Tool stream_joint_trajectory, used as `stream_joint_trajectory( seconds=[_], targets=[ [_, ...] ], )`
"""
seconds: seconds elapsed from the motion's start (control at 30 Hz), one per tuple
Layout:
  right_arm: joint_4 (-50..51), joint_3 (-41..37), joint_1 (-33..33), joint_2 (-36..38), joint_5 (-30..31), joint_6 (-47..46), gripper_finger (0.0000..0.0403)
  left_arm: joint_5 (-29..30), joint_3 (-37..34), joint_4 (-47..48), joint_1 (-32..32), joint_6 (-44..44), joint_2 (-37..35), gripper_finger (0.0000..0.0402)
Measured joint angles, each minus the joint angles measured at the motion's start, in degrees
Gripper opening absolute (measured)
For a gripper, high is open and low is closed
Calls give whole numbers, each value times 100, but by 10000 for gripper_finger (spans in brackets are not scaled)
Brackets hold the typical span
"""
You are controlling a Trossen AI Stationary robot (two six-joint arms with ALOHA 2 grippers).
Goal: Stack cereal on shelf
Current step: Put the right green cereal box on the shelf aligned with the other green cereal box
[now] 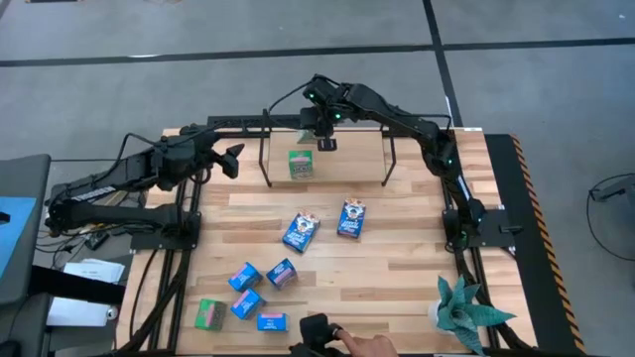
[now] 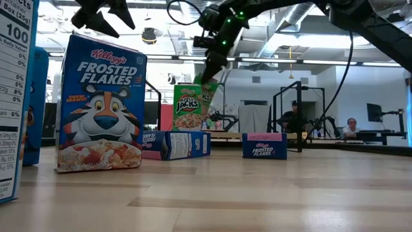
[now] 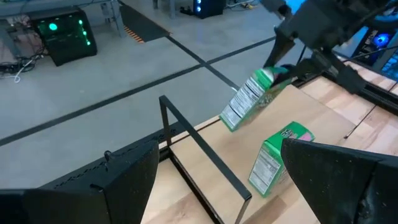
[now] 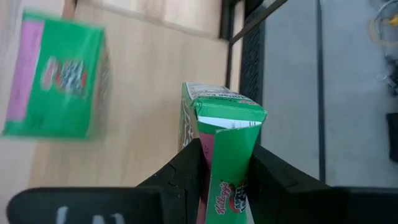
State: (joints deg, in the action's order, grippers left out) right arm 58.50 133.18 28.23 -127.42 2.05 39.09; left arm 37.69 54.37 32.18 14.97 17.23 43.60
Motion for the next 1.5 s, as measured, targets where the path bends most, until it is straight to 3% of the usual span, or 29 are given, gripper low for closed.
stream_joint_trajectory(
  seconds=[0.73, 1.5],
  targets=[
    [-280, -14, 52, -336, -75, 42, 125, -2, -2, 4, 56, 129, 2, 328],
    [-355, -5, 108, -476, -77, -8, 192, 13, -2, 4, 56, 192, 2, 328]
  ],
)
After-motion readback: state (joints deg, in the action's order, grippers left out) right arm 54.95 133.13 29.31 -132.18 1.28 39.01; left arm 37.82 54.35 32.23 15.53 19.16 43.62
